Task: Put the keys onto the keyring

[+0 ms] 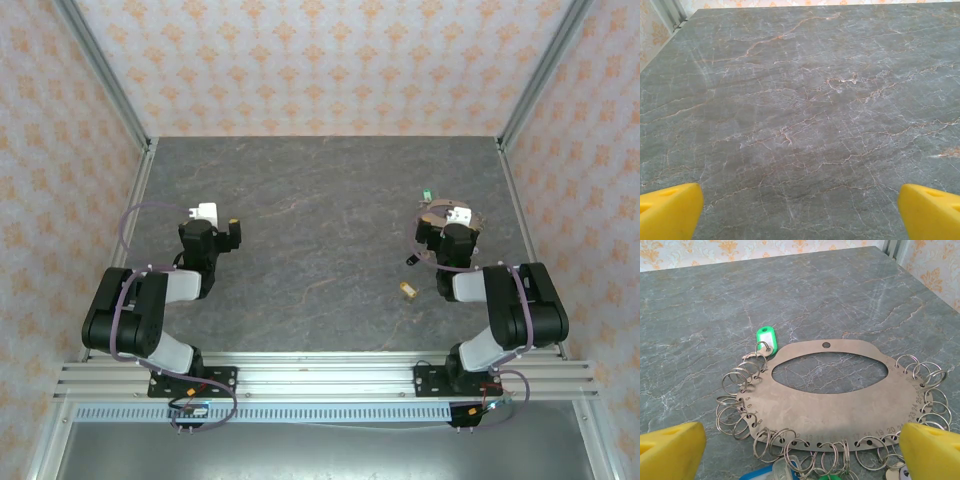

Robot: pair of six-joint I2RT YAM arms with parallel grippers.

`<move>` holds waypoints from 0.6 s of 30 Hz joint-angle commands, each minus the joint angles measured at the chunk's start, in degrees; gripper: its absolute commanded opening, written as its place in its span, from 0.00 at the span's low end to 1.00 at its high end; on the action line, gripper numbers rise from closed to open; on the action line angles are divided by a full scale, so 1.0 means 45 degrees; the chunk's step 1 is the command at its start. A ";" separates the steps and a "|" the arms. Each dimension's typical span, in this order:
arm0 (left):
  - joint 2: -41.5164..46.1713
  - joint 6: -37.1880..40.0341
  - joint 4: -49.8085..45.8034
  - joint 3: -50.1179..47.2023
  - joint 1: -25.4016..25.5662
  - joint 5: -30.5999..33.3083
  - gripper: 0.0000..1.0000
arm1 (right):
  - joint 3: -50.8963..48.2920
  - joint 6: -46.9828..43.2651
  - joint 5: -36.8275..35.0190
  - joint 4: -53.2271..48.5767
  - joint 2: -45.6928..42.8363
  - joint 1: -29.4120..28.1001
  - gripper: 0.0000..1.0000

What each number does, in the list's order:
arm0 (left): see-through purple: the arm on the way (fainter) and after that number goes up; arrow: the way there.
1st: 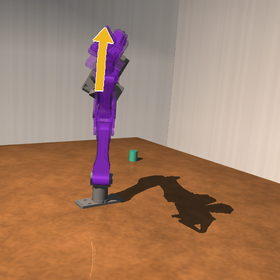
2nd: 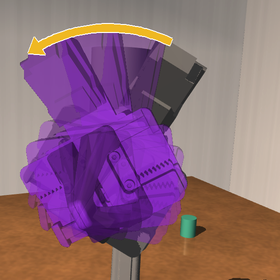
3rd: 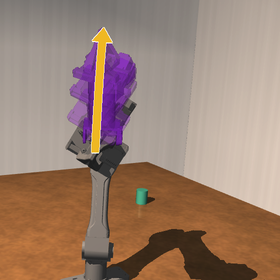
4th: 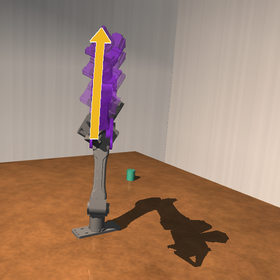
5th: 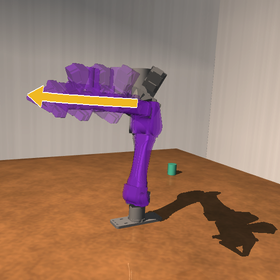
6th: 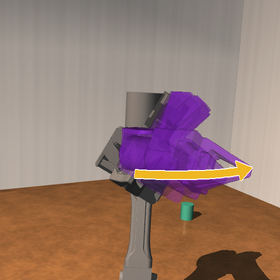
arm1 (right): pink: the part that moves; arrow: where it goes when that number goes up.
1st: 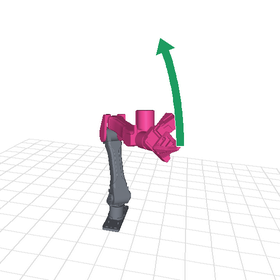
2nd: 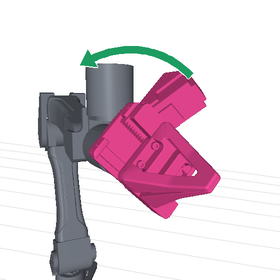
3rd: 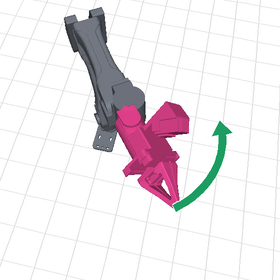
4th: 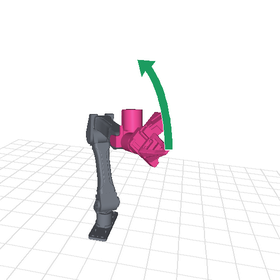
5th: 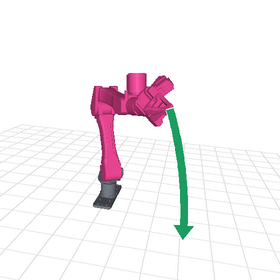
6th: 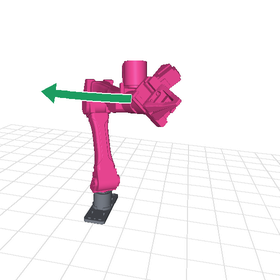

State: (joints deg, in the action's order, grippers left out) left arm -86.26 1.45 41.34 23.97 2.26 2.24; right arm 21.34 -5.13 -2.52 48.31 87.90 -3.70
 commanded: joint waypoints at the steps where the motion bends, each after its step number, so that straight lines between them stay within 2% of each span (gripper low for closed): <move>1: 0.0165 -0.0106 -0.0086 0.0280 0.0032 0.0398 1.00 | 0.0199 0.0062 -0.0005 -0.0033 -0.0130 0.0098 0.99; 18: 0.0165 -0.0108 -0.0093 0.0280 0.0049 0.0389 1.00 | 0.0374 0.0278 -0.0082 -0.0325 -0.0085 0.0237 0.99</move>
State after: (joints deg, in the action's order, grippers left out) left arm -86.26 1.45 41.34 23.97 2.26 2.24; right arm 21.87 -4.67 -2.55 47.11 87.90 -2.94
